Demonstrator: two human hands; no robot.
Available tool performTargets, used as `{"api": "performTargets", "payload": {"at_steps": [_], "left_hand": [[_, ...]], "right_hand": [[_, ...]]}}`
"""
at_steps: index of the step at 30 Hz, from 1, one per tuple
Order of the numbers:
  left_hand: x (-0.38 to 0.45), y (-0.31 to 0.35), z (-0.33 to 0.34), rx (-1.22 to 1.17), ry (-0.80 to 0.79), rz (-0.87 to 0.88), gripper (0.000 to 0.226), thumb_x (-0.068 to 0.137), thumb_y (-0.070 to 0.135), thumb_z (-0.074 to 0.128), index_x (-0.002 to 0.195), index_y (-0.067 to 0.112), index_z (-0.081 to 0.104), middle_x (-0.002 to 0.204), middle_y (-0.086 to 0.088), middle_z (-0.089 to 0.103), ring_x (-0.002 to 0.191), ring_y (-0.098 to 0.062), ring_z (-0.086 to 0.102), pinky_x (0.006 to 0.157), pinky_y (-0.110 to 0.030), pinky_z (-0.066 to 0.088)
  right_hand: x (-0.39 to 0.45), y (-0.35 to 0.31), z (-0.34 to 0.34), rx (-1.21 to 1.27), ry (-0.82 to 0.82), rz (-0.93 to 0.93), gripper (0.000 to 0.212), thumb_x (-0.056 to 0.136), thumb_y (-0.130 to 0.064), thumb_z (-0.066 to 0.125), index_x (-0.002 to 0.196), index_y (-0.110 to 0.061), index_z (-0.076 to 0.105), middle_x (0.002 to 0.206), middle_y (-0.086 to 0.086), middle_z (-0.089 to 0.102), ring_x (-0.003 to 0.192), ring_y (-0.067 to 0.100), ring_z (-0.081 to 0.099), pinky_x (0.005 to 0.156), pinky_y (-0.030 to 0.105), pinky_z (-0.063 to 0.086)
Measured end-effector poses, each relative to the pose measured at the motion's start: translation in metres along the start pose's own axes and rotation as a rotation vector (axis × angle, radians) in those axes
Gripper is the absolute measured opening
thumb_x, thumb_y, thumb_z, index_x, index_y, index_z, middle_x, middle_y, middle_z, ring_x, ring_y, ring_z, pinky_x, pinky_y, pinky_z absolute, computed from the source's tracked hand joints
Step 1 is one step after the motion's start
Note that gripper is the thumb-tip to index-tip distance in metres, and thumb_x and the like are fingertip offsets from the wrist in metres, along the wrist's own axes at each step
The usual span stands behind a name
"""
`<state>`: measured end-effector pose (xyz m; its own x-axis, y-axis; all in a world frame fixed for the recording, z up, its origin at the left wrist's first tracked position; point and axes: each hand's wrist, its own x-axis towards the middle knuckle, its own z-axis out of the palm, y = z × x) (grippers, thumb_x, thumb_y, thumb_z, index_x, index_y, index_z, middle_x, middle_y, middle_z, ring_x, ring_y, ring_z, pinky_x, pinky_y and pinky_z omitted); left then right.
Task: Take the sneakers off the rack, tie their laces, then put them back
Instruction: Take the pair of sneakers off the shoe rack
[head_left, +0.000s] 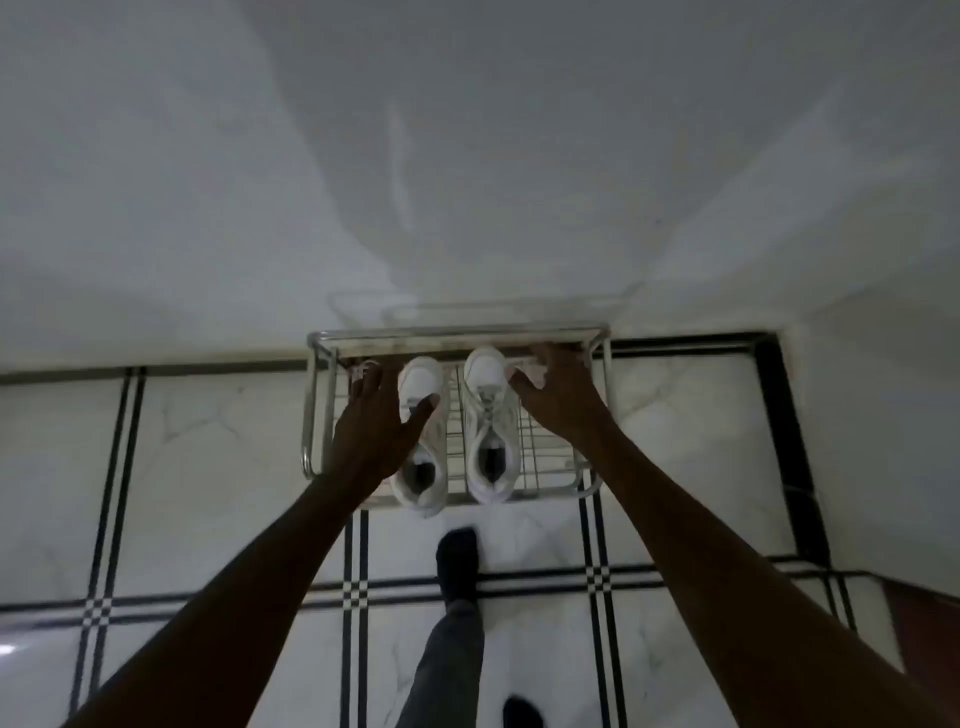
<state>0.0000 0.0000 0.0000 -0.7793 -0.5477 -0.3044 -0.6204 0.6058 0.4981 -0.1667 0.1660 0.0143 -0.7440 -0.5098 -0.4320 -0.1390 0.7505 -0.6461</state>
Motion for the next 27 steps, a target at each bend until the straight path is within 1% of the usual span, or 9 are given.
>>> {"api": "performTargets", "payload": {"at_steps": [4,7,9,11,14,17,20,22,27], "left_hand": [[-0.003,-0.048,0.059,-0.155,-0.052,-0.269,0.071,0.09,0.052,0.066,0.143,0.01,0.044,0.143,-0.015,0.048,0.132,-0.035,0.047,0.097,-0.05,0.049],[-0.009,-0.089,0.1,-0.247,-0.113,-0.374,0.084,0.079,0.068,0.067,0.139,0.014,0.046,0.137,-0.01,0.055,0.125,-0.027,0.055,0.09,-0.049,0.056],[-0.009,-0.102,0.115,-0.345,-0.193,-0.392,0.067,0.082,0.057,0.072,0.132,0.017,0.054,0.12,-0.005,0.067,0.103,-0.018,0.068,0.075,-0.039,0.06],[-0.007,-0.11,0.127,-0.391,-0.245,-0.393,0.051,0.091,0.038,0.071,0.133,0.017,0.052,0.108,0.0,0.07,0.082,-0.012,0.071,0.057,-0.025,0.057],[-0.005,-0.114,0.134,-0.379,-0.195,-0.398,0.046,0.097,0.02,0.063,0.139,0.009,0.047,0.109,-0.004,0.064,0.088,-0.028,0.072,0.046,-0.017,0.053],[-0.014,-0.107,0.14,-0.361,-0.138,-0.357,0.042,0.096,0.013,0.06,0.136,0.007,0.049,0.113,-0.008,0.064,0.096,-0.031,0.069,0.056,-0.021,0.058],[-0.047,-0.092,0.144,-0.362,-0.02,-0.321,0.047,0.096,0.017,0.06,0.141,0.013,0.048,0.126,-0.009,0.064,0.109,-0.025,0.065,0.083,-0.04,0.06],[-0.074,-0.086,0.147,-0.407,0.054,-0.304,0.051,0.096,0.014,0.06,0.145,0.015,0.046,0.134,-0.006,0.062,0.117,-0.02,0.061,0.093,-0.038,0.055],[-0.157,-0.081,0.169,-0.435,0.204,-0.221,0.056,0.097,0.011,0.058,0.151,0.015,0.042,0.145,-0.003,0.056,0.133,-0.018,0.053,0.11,-0.039,0.047]], "right_hand": [[0.011,0.055,0.052,-0.017,-0.225,0.227,0.074,0.09,-0.038,0.068,0.148,-0.006,0.036,0.145,0.015,0.051,0.129,0.028,0.054,0.083,0.02,0.042],[0.015,0.088,0.087,0.034,-0.346,0.34,0.078,0.087,-0.039,0.071,0.147,-0.005,0.035,0.141,0.017,0.054,0.124,0.031,0.058,0.089,0.028,0.049],[0.021,0.103,0.105,0.078,-0.359,0.352,0.075,0.086,-0.038,0.072,0.145,-0.006,0.038,0.136,0.017,0.06,0.118,0.031,0.062,0.095,0.038,0.053],[0.024,0.115,0.119,0.074,-0.32,0.329,0.068,0.087,-0.03,0.071,0.144,-0.008,0.04,0.132,0.017,0.063,0.116,0.031,0.063,0.092,0.034,0.052],[0.022,0.124,0.131,0.07,-0.199,0.237,0.054,0.089,-0.019,0.067,0.137,-0.006,0.047,0.124,0.017,0.066,0.113,0.032,0.065,0.089,0.034,0.053],[0.009,0.123,0.137,0.1,-0.125,0.142,0.048,0.089,-0.02,0.068,0.132,-0.005,0.053,0.115,0.015,0.069,0.105,0.029,0.067,0.086,0.034,0.055],[-0.021,0.121,0.139,0.176,-0.046,0.04,0.04,0.09,-0.016,0.067,0.128,-0.008,0.057,0.111,0.01,0.07,0.102,0.023,0.068,0.081,0.023,0.054],[-0.044,0.126,0.139,0.192,0.024,-0.057,0.042,0.089,-0.013,0.067,0.129,-0.009,0.057,0.111,0.008,0.069,0.102,0.019,0.066,0.081,0.016,0.05],[-0.118,0.153,0.149,0.163,0.098,-0.114,0.062,0.088,-0.018,0.071,0.145,-0.017,0.046,0.121,0.009,0.063,0.11,0.014,0.058,0.089,0.02,0.043]]}}
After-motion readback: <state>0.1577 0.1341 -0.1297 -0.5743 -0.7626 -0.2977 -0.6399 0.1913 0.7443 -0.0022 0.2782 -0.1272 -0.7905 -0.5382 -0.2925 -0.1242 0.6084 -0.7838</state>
